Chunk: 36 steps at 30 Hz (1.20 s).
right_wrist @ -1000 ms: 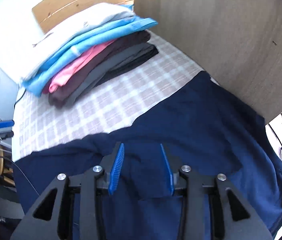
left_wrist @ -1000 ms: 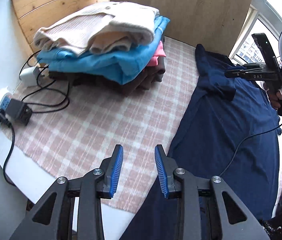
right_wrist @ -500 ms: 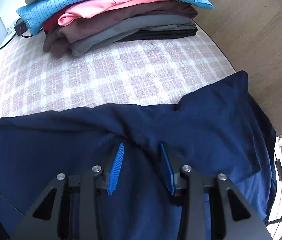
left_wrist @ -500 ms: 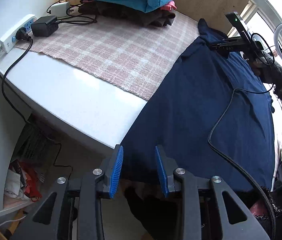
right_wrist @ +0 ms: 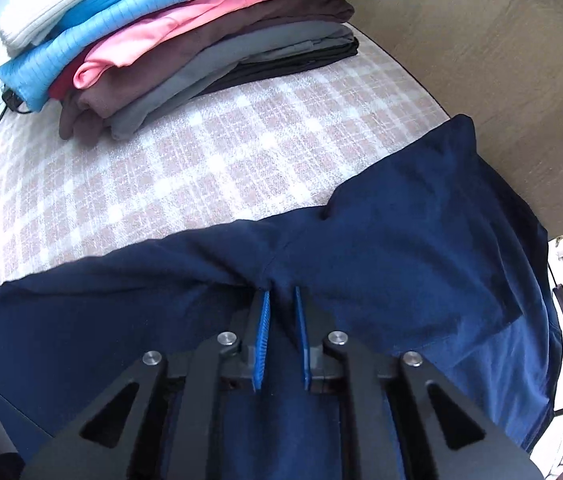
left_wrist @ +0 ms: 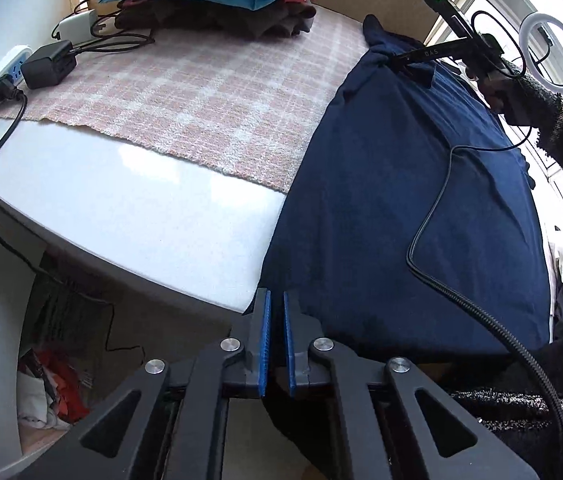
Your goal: Fold clothes
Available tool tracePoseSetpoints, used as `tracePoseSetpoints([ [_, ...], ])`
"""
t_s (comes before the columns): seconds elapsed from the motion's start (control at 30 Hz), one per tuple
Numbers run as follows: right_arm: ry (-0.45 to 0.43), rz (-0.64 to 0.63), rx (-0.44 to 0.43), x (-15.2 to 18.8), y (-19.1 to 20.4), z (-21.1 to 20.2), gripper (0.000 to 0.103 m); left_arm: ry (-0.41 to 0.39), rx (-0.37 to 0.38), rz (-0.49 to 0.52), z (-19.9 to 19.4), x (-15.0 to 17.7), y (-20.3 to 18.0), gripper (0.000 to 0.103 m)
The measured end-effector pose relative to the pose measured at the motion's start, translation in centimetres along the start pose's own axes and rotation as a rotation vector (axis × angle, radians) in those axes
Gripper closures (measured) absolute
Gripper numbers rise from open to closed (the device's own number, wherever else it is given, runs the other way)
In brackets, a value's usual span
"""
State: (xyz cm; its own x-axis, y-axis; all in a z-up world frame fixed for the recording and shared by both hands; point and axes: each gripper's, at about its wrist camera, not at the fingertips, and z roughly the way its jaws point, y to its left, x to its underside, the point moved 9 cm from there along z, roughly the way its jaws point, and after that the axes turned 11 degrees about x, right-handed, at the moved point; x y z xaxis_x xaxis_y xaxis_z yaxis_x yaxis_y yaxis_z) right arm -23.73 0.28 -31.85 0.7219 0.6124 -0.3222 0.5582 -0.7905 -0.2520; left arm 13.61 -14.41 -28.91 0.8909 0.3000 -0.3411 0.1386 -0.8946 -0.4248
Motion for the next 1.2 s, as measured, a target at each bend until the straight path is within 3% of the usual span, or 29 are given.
tracePoseSetpoints([
  [0.27,-0.074,0.198,-0.128,-4.7,0.6,-0.9,0.097,-0.033,-0.056,-0.08,-1.6,0.5,3.3,0.103],
  [0.5,0.008,0.219,-0.154,-6.5,3.3,2.1,0.094,-0.047,-0.01,-0.121,-2.4,1.8,3.9,0.103],
  [0.63,0.012,0.219,-0.224,-6.5,3.1,-1.5,0.091,-0.058,-0.025,-0.138,-4.8,3.1,4.2,0.102],
  [0.7,-0.034,0.183,-0.209,-6.1,2.0,-5.0,0.091,-0.071,-0.06,-0.136,-7.3,3.2,4.7,0.102],
  [0.77,-0.075,0.171,-0.219,-5.3,0.0,-9.2,0.089,-0.085,-0.097,-0.133,-10.0,3.2,5.3,0.102],
  [0.87,-0.101,0.194,-0.256,-3.3,-4.4,-15.3,0.075,-0.098,-0.201,-0.113,-14.1,2.5,7.2,0.101],
  [0.93,-0.141,0.174,-0.205,-1.2,-7.6,-18.9,0.064,-0.093,-0.247,-0.11,-15.5,1.4,8.2,0.101],
  [0.97,-0.177,0.152,-0.141,0.0,-9.0,-20.2,0.063,-0.086,-0.251,-0.098,-15.6,0.7,8.1,0.099],
  [1.07,-0.192,0.168,0.016,4.8,-11.9,-19.5,0.063,-0.073,-0.208,0.014,-12.9,-3.3,4.5,0.097],
  [1.13,-0.175,0.213,0.097,8.4,-13.9,-18.1,0.063,-0.064,-0.148,0.125,-9.4,-6.7,0.4,0.088],
  [1.2,-0.131,0.332,0.103,12.0,-16.8,-15.8,0.063,-0.042,-0.09,0.228,-5.4,-10.2,-3.6,0.086],
])
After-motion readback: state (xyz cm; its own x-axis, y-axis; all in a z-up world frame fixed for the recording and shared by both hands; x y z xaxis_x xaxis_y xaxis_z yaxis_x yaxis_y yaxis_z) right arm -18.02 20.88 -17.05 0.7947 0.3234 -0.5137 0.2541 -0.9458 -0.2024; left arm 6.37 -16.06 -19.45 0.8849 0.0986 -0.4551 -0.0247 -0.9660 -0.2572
